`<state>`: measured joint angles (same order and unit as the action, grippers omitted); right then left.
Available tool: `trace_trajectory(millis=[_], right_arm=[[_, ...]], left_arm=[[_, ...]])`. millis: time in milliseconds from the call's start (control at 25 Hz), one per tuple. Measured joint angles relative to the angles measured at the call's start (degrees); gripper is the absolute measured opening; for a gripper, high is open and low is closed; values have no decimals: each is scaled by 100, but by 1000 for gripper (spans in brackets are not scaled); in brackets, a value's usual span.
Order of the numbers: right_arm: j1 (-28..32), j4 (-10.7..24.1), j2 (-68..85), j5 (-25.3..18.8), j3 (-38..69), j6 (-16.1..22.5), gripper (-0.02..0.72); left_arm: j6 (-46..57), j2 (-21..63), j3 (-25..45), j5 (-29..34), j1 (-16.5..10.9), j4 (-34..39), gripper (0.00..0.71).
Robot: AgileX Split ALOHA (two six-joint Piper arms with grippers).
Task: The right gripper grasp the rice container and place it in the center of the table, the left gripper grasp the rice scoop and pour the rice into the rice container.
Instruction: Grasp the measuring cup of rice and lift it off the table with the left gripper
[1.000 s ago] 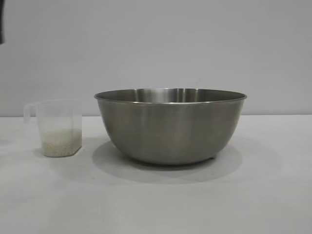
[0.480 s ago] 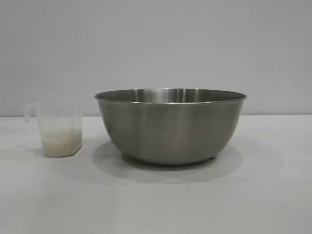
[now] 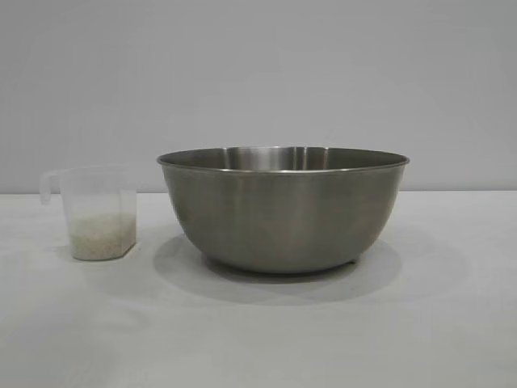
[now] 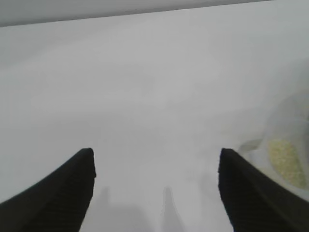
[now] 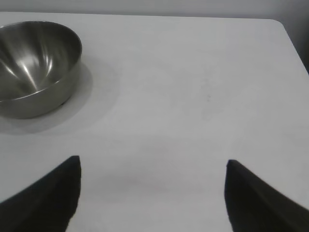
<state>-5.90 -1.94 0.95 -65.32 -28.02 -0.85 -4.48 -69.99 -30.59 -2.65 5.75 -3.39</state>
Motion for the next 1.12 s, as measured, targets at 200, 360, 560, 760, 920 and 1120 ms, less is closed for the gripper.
trace_trajectory(millis=[200, 360, 560, 760, 920, 1120], right_arm=[[0, 0, 0, 0, 0, 0, 573], [0, 0, 0, 0, 0, 0, 573], [0, 0, 0, 0, 0, 0, 573], [0, 0, 0, 0, 0, 0, 573], [0, 0, 0, 0, 0, 0, 573], [0, 0, 0, 0, 0, 0, 573]], left_arm=[[357, 49, 981, -1265, 559, 0, 505], [752, 71, 1695, -2332, 676, 0, 505], [888, 92, 2508, -3674, 676, 0, 505], [983, 92, 2992, -4756, 676, 205, 505], [988, 100, 3031, -4973, 679, 292, 505], [990, 100, 3031, -5154, 679, 305, 505]])
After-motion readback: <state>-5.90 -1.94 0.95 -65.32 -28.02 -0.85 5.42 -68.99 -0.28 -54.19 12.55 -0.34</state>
